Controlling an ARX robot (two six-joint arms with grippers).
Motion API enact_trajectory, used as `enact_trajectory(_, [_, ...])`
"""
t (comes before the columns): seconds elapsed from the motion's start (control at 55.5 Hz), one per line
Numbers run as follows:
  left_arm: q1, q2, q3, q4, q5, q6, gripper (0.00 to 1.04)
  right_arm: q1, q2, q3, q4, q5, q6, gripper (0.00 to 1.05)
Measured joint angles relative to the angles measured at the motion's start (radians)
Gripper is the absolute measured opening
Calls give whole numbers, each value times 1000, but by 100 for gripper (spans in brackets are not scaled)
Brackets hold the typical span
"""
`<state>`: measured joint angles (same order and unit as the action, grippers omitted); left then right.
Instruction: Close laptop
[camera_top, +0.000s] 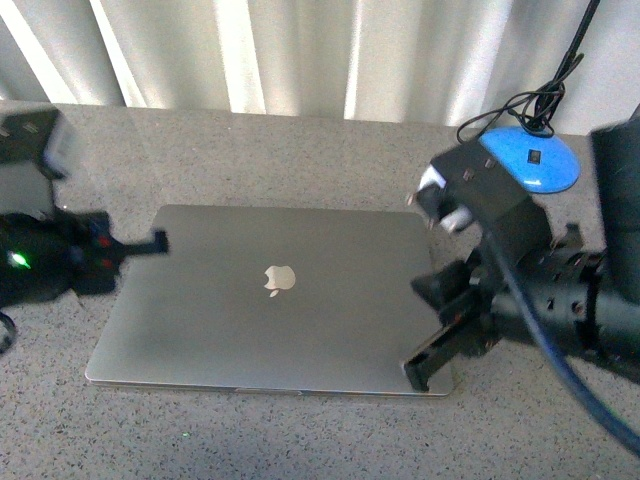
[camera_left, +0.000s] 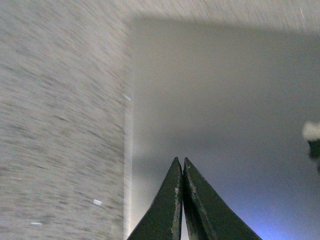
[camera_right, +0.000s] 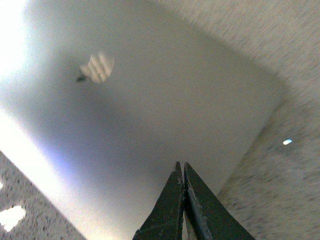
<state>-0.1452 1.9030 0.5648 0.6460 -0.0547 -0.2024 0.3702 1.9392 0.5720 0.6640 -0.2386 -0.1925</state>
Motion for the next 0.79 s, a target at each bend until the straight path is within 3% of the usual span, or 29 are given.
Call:
enact_trajectory(0.126, [102, -167, -45, 49, -186, -84, 4, -26, -184, -35, 5, 110, -13, 1])
enact_trajectory(0.216, [127, -212, -48, 53, -219, -115, 4, -48, -307, -62, -33, 169, -8, 3])
enact_trajectory(0.541, [126, -200, -64, 82, -187, -122, 67, -61, -418, -90, -37, 213, -4, 68])
enact_trajectory(0.559, [129, -193, -70, 106, -172, -105, 65, -59, -412, -92, -23, 228, 3, 68])
enact_trajectory(0.595, [138, -166, -95, 213, -116, -65, 58, -49, -374, -130, 140, 342, 42, 63])
enact_trajectory(0.667, [141, -135, -169, 392, -27, 18, 44, -55, -343, -222, 412, 478, 101, 50])
enact_trajectory(0.739, [142, -141, -233, 535, 31, 84, 33, -92, -374, -289, 557, 490, 127, 38])
enact_trajectory(0.793, [143, -197, -291, 651, 50, 134, 18, -119, -468, -325, 529, 470, 143, 25])
